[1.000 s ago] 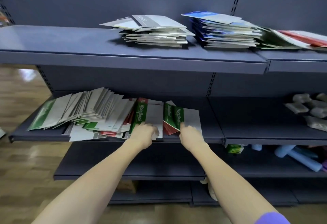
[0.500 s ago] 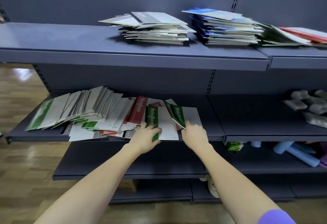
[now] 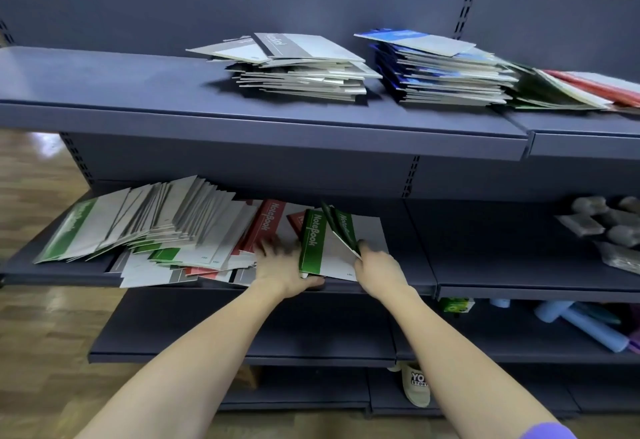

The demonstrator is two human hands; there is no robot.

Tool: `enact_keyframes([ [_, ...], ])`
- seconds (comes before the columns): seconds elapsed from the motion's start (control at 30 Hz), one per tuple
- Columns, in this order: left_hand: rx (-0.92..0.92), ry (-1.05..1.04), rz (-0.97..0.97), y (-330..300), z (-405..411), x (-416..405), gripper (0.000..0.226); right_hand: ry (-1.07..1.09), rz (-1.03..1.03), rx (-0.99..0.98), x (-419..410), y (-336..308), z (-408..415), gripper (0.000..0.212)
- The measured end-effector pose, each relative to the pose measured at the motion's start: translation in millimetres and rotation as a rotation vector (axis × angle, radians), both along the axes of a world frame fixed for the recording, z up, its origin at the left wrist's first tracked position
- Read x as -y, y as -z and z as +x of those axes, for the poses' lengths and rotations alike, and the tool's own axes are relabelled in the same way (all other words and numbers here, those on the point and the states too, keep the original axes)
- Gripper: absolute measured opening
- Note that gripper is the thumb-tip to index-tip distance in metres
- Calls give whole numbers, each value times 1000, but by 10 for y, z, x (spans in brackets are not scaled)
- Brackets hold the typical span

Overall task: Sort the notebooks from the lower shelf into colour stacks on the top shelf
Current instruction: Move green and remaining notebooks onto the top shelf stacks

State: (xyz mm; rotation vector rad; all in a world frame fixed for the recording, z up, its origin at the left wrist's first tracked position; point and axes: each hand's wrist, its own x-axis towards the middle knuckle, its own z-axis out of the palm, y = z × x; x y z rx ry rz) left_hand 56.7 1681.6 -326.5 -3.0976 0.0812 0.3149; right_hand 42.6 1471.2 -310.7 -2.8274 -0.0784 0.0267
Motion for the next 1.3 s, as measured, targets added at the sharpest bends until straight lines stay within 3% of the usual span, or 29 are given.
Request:
enact_keyframes([
  [0.17, 30, 183, -98, -66, 19, 167, 85, -89, -37, -32, 34, -3, 167, 40],
  [0.33, 49, 156, -341, -136, 105, -57, 58, -161, -44, -177, 58, -100, 305, 52],
  [0.43, 102, 81, -290, -136, 156, -281, 43, -198, -38, -315, 35, -185, 463, 32],
  [0.57, 125, -10, -315, -109, 246, -334, 41, 33, 27, -186, 71, -49, 718, 18],
  [0.67, 55, -36, -398, -151, 296, -183, 36, 280, 154, -272, 114, 109, 856, 67],
  [0.73, 10, -53, -467, -159, 339, -88, 34, 340, 223, -342, 69, 177, 927, 77],
  [0.87, -20, -80, -575, -164, 414, 8, 37, 385, 327, -384, -28, 245, 1033, 70],
  [1.17, -80, 16, -593, -110, 372, -53, 37, 530, 241, -419, -237, 81, 948, 84],
  [1.3, -125, 36, -592, -132, 343, -106, 39, 609, 411, -372, -321, -67, 882, 80],
])
